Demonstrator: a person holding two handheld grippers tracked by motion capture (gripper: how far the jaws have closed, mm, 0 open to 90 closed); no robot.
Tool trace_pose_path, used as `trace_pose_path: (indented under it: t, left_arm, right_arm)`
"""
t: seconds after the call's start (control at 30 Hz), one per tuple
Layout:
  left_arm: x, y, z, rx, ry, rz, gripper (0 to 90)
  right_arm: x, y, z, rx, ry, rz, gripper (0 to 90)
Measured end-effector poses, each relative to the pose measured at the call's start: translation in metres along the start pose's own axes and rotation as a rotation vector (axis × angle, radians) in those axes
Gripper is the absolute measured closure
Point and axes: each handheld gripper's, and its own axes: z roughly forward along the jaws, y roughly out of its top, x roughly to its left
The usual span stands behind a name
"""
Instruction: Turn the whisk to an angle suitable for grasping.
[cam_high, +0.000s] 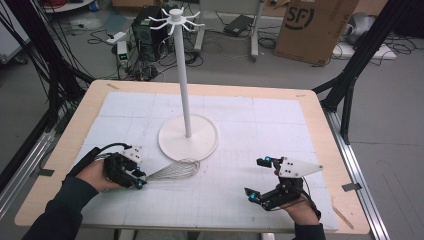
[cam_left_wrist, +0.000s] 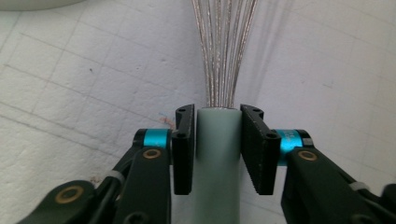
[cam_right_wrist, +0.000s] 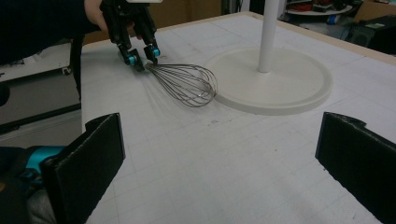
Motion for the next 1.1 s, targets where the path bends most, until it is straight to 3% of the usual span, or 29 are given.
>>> trace_pose_path:
  t: [0.1, 0.33, 0.57, 0.83, 1.1]
  left_arm:
    - [0.000, 0.000, 0.000, 0.016, 0.010, 0.004, 59.1]
    - [-0.003, -0.002, -0.004, 0.016, 0.026, 0.000, 55.5]
    - [-0.008, -0.003, -0.002, 0.054, 0.043, 0.020, 54.2]
    - [-0.013, -0.001, 0.000, 0.100, 0.069, 0.067, 58.7]
    - [-0.016, 0.000, 0.002, 0.100, 0.078, 0.071, 67.5]
  right_arm:
    - [0.000, 0.000, 0.000, 0.000, 0.000, 0.000, 0.0]
    - [0.000, -0.001, 0.000, 0.003, 0.006, 0.005, 0.1]
    - [0.000, 0.000, 0.000, 0.002, 0.005, 0.004, 0.0]
    - [-0.001, 0.000, -0.002, -0.004, 0.003, 0.010, 0.1]
    - [-0.001, 0.000, -0.002, -0.002, 0.004, 0.012, 0.0]
